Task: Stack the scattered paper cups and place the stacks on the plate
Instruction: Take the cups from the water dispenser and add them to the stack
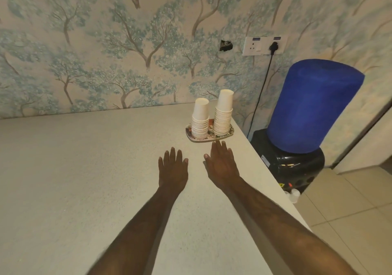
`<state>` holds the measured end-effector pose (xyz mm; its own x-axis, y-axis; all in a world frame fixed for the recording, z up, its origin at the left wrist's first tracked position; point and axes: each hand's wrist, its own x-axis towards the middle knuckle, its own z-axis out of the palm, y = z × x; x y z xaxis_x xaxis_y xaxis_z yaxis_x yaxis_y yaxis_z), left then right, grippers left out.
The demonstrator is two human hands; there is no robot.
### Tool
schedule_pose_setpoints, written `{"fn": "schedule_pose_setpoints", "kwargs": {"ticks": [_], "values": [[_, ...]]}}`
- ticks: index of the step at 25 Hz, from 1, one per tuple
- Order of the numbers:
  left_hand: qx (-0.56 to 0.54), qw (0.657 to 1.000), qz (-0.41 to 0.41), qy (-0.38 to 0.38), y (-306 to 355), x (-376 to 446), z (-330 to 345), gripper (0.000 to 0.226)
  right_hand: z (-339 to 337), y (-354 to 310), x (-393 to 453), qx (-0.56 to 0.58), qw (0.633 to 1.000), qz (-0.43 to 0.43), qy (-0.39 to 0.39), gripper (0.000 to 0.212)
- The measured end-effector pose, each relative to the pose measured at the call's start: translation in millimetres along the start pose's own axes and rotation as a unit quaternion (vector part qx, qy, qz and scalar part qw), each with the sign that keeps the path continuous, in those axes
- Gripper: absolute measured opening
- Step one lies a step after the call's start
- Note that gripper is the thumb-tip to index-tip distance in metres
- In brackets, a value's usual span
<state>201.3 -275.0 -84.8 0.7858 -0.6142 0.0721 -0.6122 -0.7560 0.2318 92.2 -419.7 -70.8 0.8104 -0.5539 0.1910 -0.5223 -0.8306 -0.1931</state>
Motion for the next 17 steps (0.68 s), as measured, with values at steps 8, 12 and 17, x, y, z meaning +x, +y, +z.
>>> {"fn": "schedule_pose_setpoints", "kwargs": {"ticks": [8,12,17], "values": [[-0.05,0.999,0.003,0.007,75,-17,-3,0.067,-27,75,-31,0.037,0.999,0.011,-0.026,0.073],[-0.021,0.999,-0.011,0.041,145,-32,-3,0.067,-44,145,-44,0.077,0.997,-0.014,-0.024,0.069],[-0.011,0.998,-0.024,0.051,235,-45,11,0.063,-58,221,-48,0.097,0.994,-0.04,-0.041,0.067]]}}
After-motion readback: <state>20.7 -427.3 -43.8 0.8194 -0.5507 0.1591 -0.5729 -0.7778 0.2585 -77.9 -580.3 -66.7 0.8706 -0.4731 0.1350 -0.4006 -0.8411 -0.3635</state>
